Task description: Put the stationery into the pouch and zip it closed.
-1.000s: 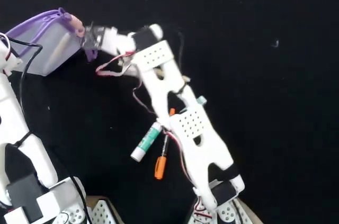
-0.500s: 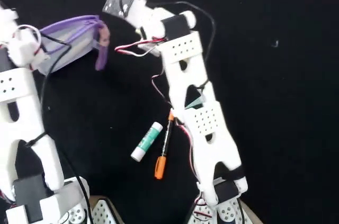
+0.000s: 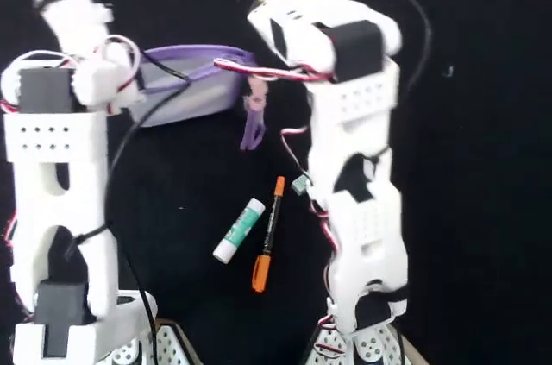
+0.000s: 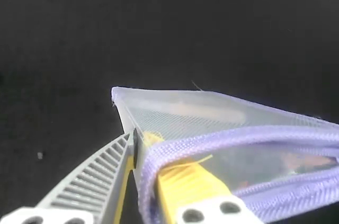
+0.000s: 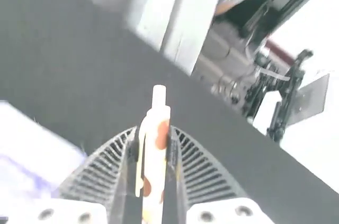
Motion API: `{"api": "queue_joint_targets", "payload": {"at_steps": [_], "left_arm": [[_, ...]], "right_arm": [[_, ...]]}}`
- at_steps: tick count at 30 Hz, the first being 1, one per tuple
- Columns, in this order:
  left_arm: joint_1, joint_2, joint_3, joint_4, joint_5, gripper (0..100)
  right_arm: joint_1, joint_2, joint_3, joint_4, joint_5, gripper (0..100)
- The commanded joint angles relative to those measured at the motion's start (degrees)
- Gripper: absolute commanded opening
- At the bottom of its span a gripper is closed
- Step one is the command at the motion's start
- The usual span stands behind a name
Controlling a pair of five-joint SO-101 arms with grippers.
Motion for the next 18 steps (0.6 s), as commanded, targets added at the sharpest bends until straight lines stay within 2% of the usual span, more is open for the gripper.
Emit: {"api": "queue_joint_targets", "payload": {"at_steps": [1,10,18], "left_arm": [[3.3,-0.8,-4.8,1.2,0.8,3],[5.2,-0.7,-2.6,0.8,0.9,3],[5.2,-0.4,-2.2,0.8,0.8,3]], "right_arm": [[0.8,-9.5,-2.5,2.0,-6.2,1.1],[0.7,-19.8,2.7,2.3,-15.6,1.1],[-6.3,-37.2,20.4,2.0,-15.8,1.1]]}}
